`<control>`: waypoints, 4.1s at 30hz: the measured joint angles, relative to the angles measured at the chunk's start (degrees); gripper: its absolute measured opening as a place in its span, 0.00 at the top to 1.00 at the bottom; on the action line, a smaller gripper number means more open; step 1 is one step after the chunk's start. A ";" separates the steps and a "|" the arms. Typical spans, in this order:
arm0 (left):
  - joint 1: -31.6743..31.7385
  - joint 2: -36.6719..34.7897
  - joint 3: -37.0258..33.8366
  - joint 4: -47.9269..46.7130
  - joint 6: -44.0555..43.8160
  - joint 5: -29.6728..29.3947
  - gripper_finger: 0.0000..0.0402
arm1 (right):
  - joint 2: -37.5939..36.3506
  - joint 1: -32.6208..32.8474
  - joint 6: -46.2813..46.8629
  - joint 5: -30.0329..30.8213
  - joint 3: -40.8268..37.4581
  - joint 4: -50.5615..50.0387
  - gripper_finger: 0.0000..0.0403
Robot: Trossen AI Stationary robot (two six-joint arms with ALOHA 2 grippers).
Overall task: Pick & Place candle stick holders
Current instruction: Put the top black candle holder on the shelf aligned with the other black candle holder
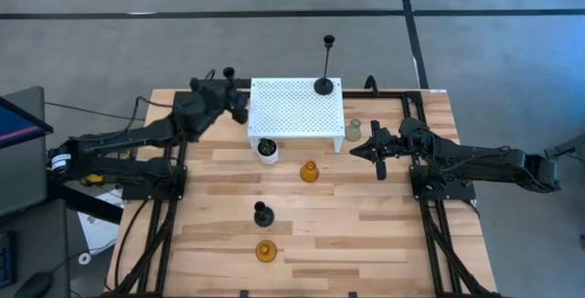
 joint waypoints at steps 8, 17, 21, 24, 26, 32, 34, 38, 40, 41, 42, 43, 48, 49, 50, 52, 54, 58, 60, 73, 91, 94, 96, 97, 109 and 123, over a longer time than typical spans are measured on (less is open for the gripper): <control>5.91 11.18 10.79 -0.08 -2.69 16.80 0.97 | 0.00 0.00 -1.42 0.00 0.00 0.00 1.00; 10.13 30.87 25.88 -0.09 -5.30 32.34 0.97 | 0.00 0.00 -1.40 0.00 0.00 -0.17 1.00; 10.81 35.50 30.19 -0.04 -5.32 33.97 0.97 | 0.00 0.00 -1.35 0.00 0.00 -0.91 1.00; 11.14 36.84 31.18 -0.11 -5.51 34.21 0.97 | 0.00 0.00 -1.35 0.00 0.00 -0.96 1.00; 11.36 37.40 31.62 0.02 -6.63 34.30 0.97 | 0.00 0.00 -1.38 0.00 0.00 -0.96 1.00; 11.79 40.20 33.72 0.07 -6.83 35.75 0.96 | 0.00 0.00 -1.37 0.00 0.00 -0.79 1.00; 11.79 40.87 34.42 0.00 -6.83 35.91 0.96 | 0.00 0.02 -1.37 0.00 0.00 -0.76 1.00; 11.77 41.96 35.75 0.03 -6.79 35.95 0.96 | 0.00 0.03 -1.35 0.00 0.00 -0.78 1.00; 11.79 41.99 35.84 -0.05 -6.78 35.94 0.96 | 0.00 0.00 -1.35 0.00 0.00 -0.76 1.00; 11.79 41.99 35.92 -0.02 -6.79 35.94 0.96 | 0.00 0.00 -1.35 0.00 0.00 -0.78 1.00; 11.79 41.99 35.92 -0.10 -6.79 35.94 0.96 | 0.00 0.00 -1.35 0.00 0.00 -0.76 1.00; 11.79 41.99 35.92 -0.21 -6.78 35.94 0.96 | -0.02 0.00 -1.35 0.00 0.00 -0.76 1.00; 11.77 41.99 35.92 -0.63 -6.78 35.94 0.96 | -0.01 0.00 -1.35 0.00 0.00 -0.76 1.00; 11.77 41.99 35.92 -0.85 -6.78 35.94 0.96 | -0.02 0.00 -1.35 0.00 0.00 -0.76 1.00; 11.77 41.99 35.92 -1.02 -6.78 35.94 0.96 | -0.02 0.00 -1.35 0.00 0.00 -0.76 1.00; 11.71 42.15 35.92 -1.06 -6.77 35.94 0.96 | -0.01 0.00 -1.35 0.00 0.00 -0.76 1.00; 11.71 42.23 35.92 -1.11 -6.76 35.94 0.96 | 0.00 0.00 -1.35 0.00 0.00 -0.76 1.00; 11.66 42.84 35.91 -1.08 -6.77 35.61 0.96 | 0.00 0.00 -1.35 0.00 0.00 -0.76 1.00; 11.66 42.86 35.90 -1.04 -6.78 35.50 0.96 | -0.02 0.00 -1.35 0.00 0.00 -0.78 1.00; 11.38 44.24 35.92 0.06 -7.78 35.47 0.96 | 0.00 0.00 -1.40 0.00 0.00 -0.78 1.00; 11.40 45.54 35.75 0.16 -8.60 34.27 0.85 | -0.02 0.00 -1.48 0.00 0.00 -0.94 1.00; 11.39 45.40 35.77 0.35 -8.73 32.72 0.81 | -0.01 0.00 -1.48 0.00 0.00 -0.96 1.00; 11.40 45.42 35.77 0.16 -8.73 32.45 0.79 | 0.00 0.00 -1.48 0.00 0.00 -0.98 1.00; 11.40 45.42 35.77 0.23 -8.73 32.44 0.78 | -0.02 0.00 -1.48 0.00 0.00 -0.98 1.00; 11.38 45.42 35.77 0.42 -8.53 32.44 0.54 | 0.00 0.00 -1.48 0.00 0.00 -1.41 1.00; 11.00 38.82 35.82 -1.73 -6.56 32.43 0.40 | -0.02 0.00 -1.46 0.00 0.02 -2.73 1.00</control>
